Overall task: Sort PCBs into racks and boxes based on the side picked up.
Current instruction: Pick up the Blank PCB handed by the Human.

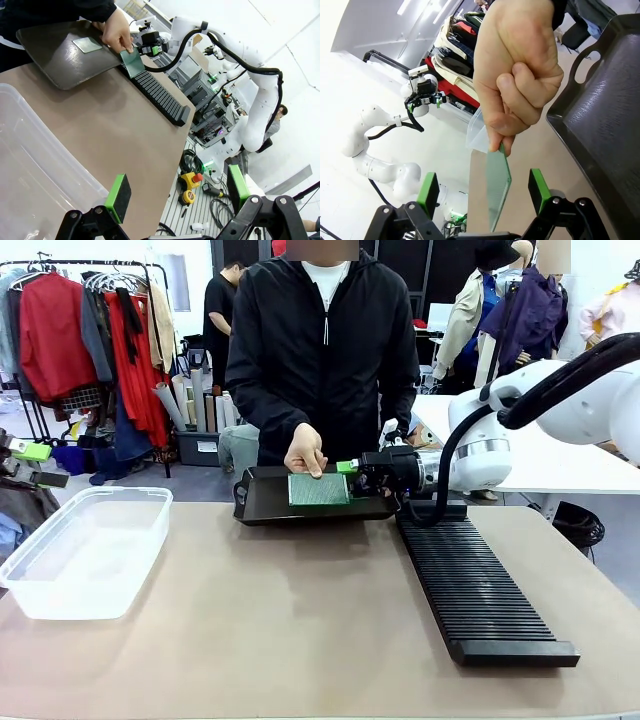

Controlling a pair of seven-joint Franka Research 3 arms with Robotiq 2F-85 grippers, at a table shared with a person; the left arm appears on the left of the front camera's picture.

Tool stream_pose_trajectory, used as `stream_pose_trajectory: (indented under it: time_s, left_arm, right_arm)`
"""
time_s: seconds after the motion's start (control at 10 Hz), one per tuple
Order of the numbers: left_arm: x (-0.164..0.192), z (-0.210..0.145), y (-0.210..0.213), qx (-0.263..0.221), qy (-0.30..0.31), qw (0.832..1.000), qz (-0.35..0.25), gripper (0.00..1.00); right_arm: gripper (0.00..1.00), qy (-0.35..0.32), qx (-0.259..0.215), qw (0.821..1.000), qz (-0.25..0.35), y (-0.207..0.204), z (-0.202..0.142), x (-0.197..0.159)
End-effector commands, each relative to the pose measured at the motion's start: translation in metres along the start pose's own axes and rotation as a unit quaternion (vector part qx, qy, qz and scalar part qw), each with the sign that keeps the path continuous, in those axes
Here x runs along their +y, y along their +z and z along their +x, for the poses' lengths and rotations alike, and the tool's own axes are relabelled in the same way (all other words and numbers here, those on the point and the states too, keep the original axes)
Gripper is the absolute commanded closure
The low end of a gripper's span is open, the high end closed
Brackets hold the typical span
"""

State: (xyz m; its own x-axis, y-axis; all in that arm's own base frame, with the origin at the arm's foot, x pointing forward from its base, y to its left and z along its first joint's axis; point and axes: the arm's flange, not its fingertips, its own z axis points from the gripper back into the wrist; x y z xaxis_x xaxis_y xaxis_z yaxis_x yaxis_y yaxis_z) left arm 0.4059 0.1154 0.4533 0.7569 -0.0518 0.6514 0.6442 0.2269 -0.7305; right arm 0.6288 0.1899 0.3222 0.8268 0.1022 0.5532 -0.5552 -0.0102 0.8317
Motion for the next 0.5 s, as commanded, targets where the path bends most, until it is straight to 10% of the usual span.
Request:
stream_pose_trajectory:
  time_s: [0.0,0.4]
  left_arm:
    - [-0.0011,0.0007,0.0005,-0.001,-0.002,1.0,-0.001,0.0]
    - [-0.0011,0.0007,0.0005,-0.001,-0.002,1.0,-0.001,0.0]
  right_arm:
    - [0.13,-0.02,-0.013,1.0,0.009,-0.0075,0.0109,-0.0021]
    - [0.65,-0.025,-0.017,1.0,0.009,-0.0114,0.0106,-0.0038]
